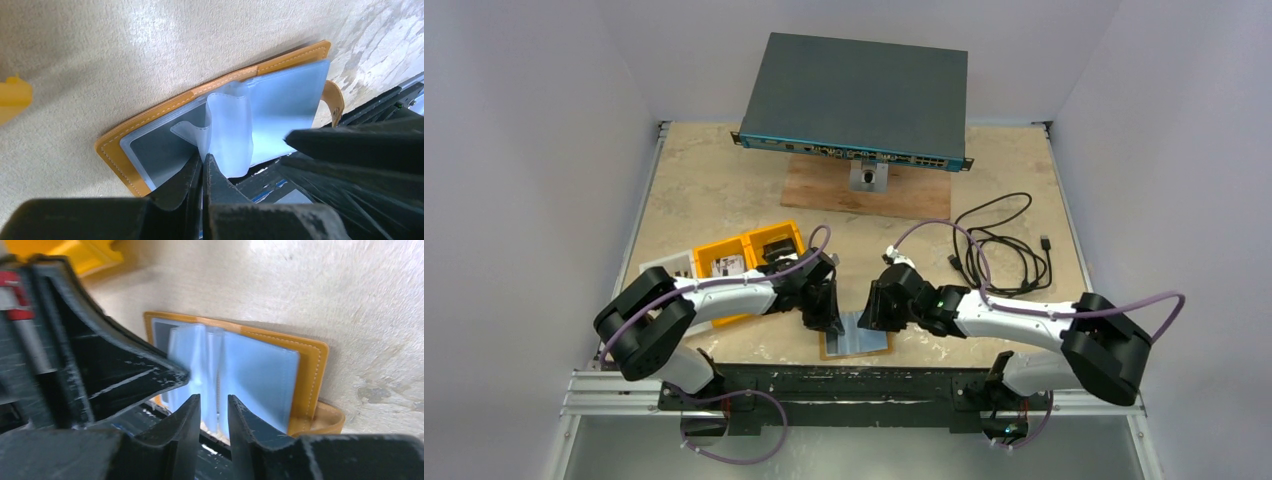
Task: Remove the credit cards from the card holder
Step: Remove the credit card from the card holder.
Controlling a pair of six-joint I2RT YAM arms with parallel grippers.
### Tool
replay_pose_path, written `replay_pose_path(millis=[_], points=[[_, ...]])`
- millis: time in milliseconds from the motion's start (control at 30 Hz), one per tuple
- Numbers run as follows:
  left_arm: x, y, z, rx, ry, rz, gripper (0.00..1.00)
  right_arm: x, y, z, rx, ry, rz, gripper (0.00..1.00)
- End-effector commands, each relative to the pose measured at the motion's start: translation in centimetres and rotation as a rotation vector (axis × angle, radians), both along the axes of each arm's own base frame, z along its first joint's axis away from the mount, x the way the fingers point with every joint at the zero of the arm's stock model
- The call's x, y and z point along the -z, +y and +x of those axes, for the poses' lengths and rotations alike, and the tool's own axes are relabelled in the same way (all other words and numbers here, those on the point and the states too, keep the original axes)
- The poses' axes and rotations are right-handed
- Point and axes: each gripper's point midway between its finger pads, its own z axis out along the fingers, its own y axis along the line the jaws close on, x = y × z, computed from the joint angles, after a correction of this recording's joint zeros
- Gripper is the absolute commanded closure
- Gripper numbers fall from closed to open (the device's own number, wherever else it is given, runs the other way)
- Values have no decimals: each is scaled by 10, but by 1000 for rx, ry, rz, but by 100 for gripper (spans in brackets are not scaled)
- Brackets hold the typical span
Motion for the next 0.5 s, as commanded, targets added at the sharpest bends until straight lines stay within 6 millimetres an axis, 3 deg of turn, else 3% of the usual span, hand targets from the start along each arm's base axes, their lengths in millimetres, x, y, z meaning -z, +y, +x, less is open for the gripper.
replay_pose_path(millis=[0,67,267,467], points=[[-19,-7,8,8,-50,-31,100,-37,0,12,-7,-87,7,71],[-25,-13,9,17,-59,-60,98,-39,-5,14,6,-99,-6,71],[-43,-30,10,54,-76,-131,80,-36,-17,15,34,-102,-34,71],[-50,-47,10,84,-68,-177,67,-45,-31,16,72,-125,-52,70]])
